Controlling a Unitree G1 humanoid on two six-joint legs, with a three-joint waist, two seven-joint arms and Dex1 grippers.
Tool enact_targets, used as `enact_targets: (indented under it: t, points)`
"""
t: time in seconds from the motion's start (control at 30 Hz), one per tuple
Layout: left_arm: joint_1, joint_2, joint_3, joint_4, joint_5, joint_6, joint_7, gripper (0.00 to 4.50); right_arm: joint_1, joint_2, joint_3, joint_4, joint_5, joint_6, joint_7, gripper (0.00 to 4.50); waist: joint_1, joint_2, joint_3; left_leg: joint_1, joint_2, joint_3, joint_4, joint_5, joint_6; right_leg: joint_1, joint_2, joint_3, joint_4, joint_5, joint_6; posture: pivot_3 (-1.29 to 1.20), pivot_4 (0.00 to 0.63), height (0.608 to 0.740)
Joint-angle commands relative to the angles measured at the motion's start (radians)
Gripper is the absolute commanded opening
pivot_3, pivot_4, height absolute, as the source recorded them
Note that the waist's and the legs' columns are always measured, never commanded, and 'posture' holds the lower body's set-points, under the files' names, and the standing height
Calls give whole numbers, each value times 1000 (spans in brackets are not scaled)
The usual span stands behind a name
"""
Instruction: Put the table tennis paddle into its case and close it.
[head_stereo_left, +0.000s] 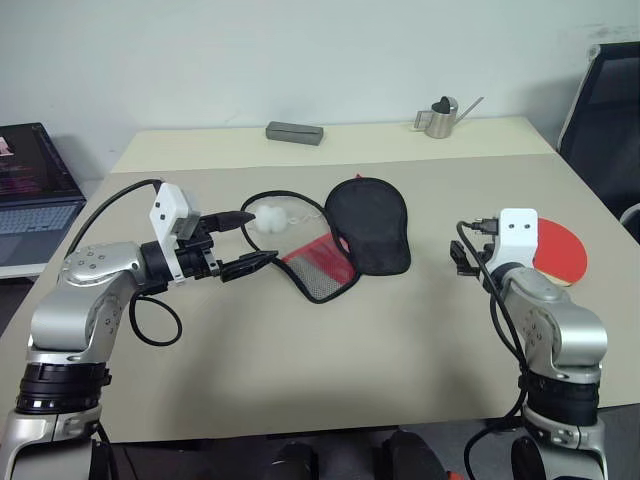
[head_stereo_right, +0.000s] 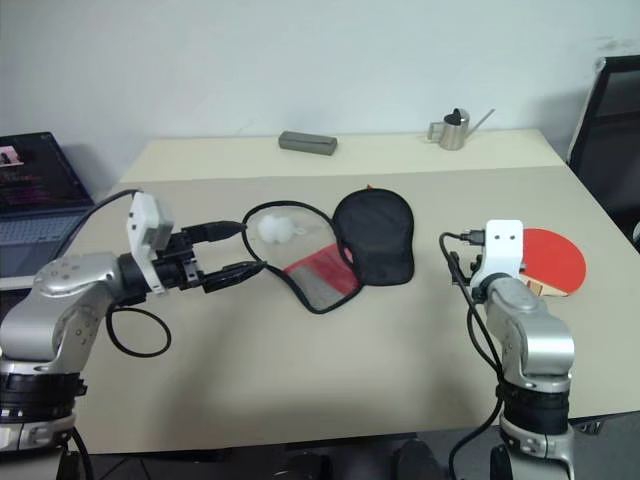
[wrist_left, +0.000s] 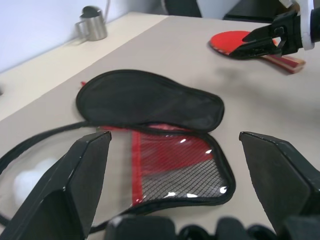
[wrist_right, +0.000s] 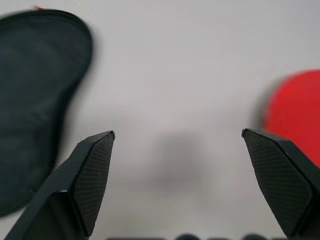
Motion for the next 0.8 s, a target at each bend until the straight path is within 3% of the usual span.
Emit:
enact_targets:
  t: [0.03, 0.47, 0.8]
  points:
    - [-38, -2, -10, 16, 9, -25, -27, 4500, 41, 9, -41, -95, -56, -28, -68, 4472, 4, 0, 0, 0, 0, 0, 0, 0, 0, 0, 0, 0, 0, 0, 0, 0, 150, 740]
    - [-118, -13, -52, 103, 46, -52, -91, 4500, 166, 71, -142, -71, -114, -123, -143, 4472, 3, 0, 0, 1, 0, 1, 0, 0, 0, 0, 1, 1, 0, 0, 0, 0, 150, 740]
    - [-113, -7, -53, 98, 42, -44, -119, 4500, 118, 103, -188, 84, -106, -192, -162, 4472, 3, 0, 0, 1, 0, 1, 0, 0, 0, 1, 1, 1, 1, 0, 0, 0, 150, 740]
